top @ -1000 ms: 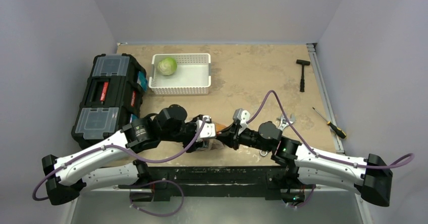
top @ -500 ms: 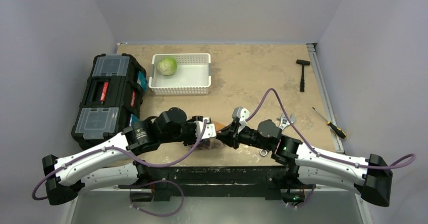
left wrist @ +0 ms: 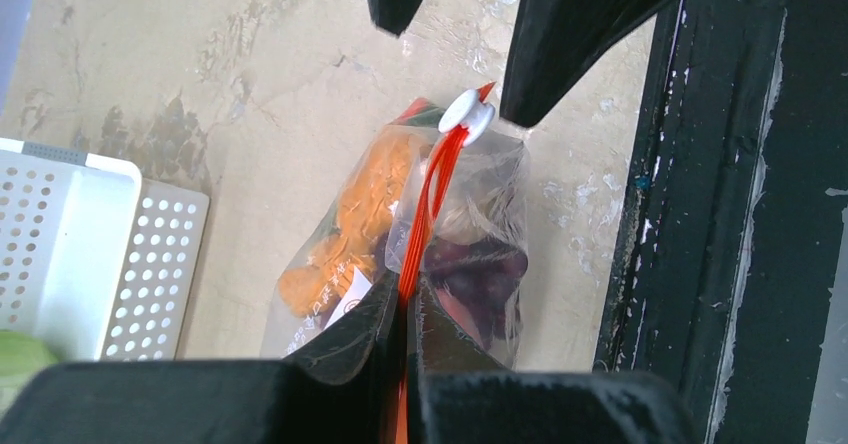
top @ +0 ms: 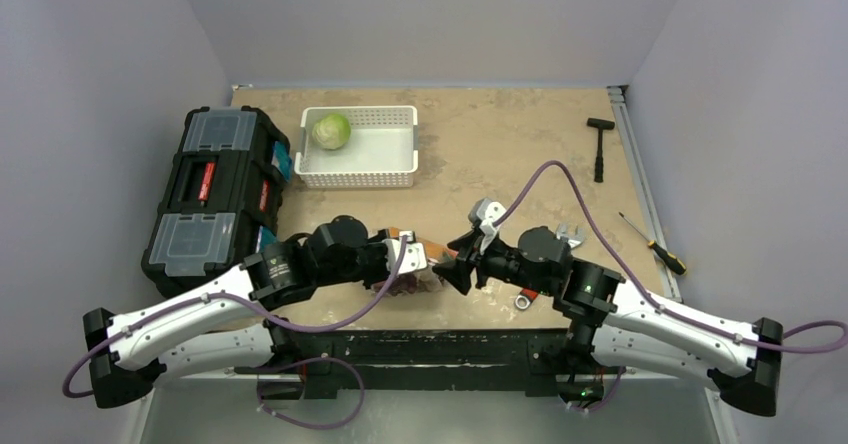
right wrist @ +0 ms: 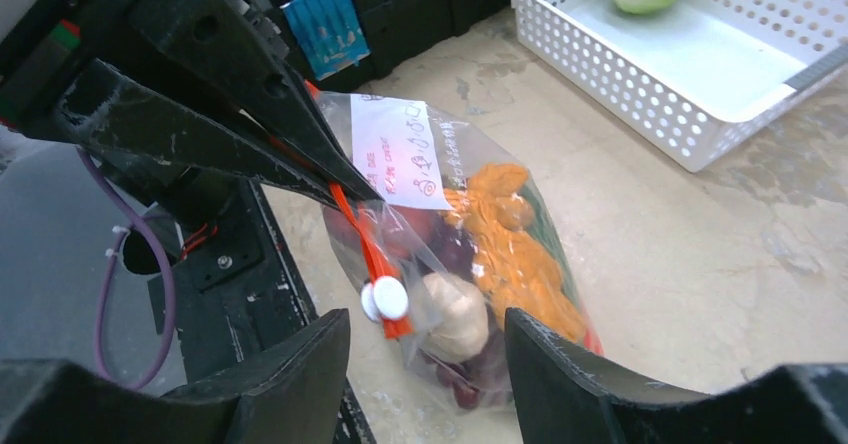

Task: Place the food in the zip-top bag and seal the zipper
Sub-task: Adjust the zipper food storage bag at the center of the board.

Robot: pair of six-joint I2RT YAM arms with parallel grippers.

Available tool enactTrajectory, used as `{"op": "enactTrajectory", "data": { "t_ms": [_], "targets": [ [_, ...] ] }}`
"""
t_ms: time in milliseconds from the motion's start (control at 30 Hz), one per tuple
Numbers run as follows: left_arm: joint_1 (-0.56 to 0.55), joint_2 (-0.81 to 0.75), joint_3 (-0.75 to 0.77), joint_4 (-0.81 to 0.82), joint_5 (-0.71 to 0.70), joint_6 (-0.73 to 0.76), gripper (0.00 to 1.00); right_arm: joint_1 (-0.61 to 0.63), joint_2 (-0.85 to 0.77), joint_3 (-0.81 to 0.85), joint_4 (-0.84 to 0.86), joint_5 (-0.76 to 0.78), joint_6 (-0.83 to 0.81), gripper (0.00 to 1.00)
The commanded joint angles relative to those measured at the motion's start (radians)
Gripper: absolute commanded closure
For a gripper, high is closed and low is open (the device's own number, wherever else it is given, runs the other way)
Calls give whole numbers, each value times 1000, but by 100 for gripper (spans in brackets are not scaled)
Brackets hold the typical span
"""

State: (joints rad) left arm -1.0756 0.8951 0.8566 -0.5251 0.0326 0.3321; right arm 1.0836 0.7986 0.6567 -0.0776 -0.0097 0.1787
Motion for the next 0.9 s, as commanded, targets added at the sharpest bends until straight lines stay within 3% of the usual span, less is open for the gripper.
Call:
{"op": "enactTrajectory", "data": {
  "t_ms": [0, 200, 333, 400, 467, 567, 700, 867],
  "targets": [
    [1, -56, 0, 54, -29, -21, 100, -1, -82, 1, -48, 72, 28, 42],
    [0, -75, 0, 28, -29, -35, 100, -1, -35, 157, -204, 68, 20, 41],
    [1, -82, 1, 15, -86, -54, 100, 0, 22, 248, -324, 2, -129, 45],
    [2, -80, 11, 8, -82, -69, 100, 0, 44, 238, -318, -45, -223, 52],
    [2, -82, 17, 1, -75, -77, 100, 6, 44, 202, -243, -80, -294, 61],
    [3, -87, 13, 5, -75, -86, 100, 19, -5, 123, -97, -95, -360, 64],
    [2, -85, 13, 14, -44, -99, 100, 40, -74, 33, 64, -98, -429, 49],
    [8, -76, 21, 13, -8, -113, 100, 45, -3, 29, 125, -125, -467, 47]
  ]
}}
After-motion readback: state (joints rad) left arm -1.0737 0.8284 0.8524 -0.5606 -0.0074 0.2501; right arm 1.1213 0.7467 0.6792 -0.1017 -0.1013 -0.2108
